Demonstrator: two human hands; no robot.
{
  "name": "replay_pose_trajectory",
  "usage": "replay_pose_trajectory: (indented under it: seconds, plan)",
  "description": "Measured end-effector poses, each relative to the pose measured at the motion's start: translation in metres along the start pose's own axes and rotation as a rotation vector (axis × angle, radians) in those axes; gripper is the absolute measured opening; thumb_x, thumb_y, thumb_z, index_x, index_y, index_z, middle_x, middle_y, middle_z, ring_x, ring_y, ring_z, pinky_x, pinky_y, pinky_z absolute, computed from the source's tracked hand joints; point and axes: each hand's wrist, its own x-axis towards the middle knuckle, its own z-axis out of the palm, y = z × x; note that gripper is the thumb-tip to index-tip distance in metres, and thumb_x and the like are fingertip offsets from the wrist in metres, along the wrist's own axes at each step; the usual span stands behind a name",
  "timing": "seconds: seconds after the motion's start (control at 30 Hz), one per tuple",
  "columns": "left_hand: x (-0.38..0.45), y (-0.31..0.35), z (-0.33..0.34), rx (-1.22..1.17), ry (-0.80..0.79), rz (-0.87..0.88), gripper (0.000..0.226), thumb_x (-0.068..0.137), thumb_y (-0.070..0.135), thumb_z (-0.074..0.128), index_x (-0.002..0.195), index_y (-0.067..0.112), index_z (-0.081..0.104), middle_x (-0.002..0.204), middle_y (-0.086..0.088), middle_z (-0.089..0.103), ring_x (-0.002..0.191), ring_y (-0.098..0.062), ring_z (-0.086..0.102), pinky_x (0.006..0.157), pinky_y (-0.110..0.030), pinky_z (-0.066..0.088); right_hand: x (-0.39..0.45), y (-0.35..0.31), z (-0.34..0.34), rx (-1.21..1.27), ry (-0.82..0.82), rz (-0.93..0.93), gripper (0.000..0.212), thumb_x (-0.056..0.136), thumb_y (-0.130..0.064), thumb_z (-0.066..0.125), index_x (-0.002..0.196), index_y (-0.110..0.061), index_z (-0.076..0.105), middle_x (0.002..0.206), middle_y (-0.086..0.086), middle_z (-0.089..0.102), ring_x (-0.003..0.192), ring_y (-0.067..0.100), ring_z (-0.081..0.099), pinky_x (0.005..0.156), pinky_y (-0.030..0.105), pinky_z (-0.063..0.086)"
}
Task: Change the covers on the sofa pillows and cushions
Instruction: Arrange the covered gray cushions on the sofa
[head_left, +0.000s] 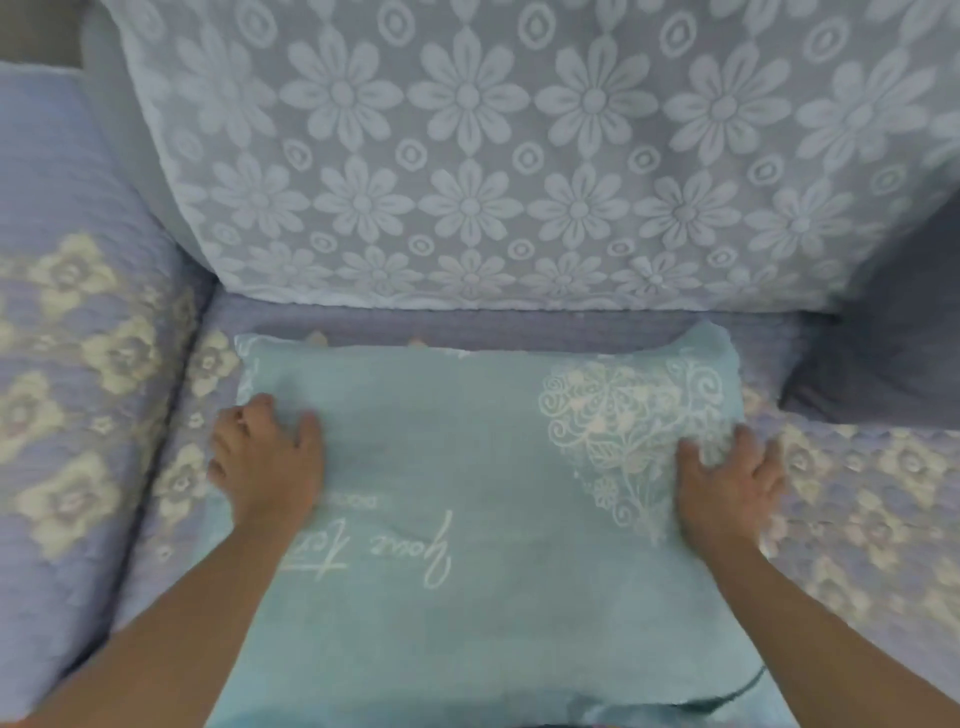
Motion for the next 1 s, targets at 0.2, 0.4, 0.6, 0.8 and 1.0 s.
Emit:
replay_pose_trajectory:
  seconds: [0.2,0.4,0.6,0.8,1.0]
  plan:
    - [0.001,-0.017,-0.017,-0.410,-0.330,-0.249,0.089,0.071,0.052,0.086,0.142,0.013,0.051,0.137,-0.009,0.060,0.123,-0.024,0.059,0.102,-0.041,0.047,0.014,0.009,-0.014,0.570,-0.455,0.409,0.121,0.045,-0.076,0.083,0.144,-0.018,0.045,0.133,0.007,0.063,0.117,0.031,0.063,0.102,0.053,0.049]
    - [-0.049,0.054,-0.120,-0.794,0.076,-0.036,0.038,0.081,0.023,0.085,0.111,0.027,0.062,0.107,0.005,0.071,0.096,-0.012,0.068,0.083,-0.030,0.052,-0.034,-0.039,-0.117,0.713,-0.092,0.189,0.052,0.079,-0.061,0.074,0.111,-0.021,0.063,0.099,-0.002,0.069,0.089,0.022,0.066,0.087,0.042,0.054]
    - [0.013,0.132,-0.167,-0.705,0.104,0.127,0.070,0.079,0.046,0.081,0.133,0.022,0.044,0.130,0.000,0.062,0.116,-0.016,0.063,0.101,-0.033,0.048,0.037,-0.082,-0.195,0.785,0.031,-0.087,0.051,0.098,-0.049,0.056,0.140,-0.021,0.052,0.129,-0.001,0.059,0.115,0.020,0.056,0.091,0.034,0.041]
    - [-0.033,0.203,-0.118,-0.029,-0.433,0.122,0.095,0.093,0.054,0.062,0.161,0.033,-0.002,0.162,-0.025,0.021,0.148,-0.041,0.027,0.119,-0.047,0.027,0.082,-0.089,-0.202,0.442,-0.458,-0.091,0.066,0.103,-0.041,0.049,0.159,-0.031,0.016,0.164,0.004,0.020,0.145,0.031,0.031,0.109,0.041,0.035]
    - [-0.165,0.249,-0.123,-0.087,-0.715,0.215,0.080,0.099,0.030,0.059,0.161,0.032,0.010,0.145,-0.013,0.051,0.105,-0.028,0.065,0.088,-0.031,0.048,0.039,-0.074,-0.248,0.289,-0.739,-0.205,0.070,0.103,-0.033,0.051,0.160,-0.030,0.010,0.165,-0.001,0.017,0.146,0.025,0.030,0.113,0.034,0.031]
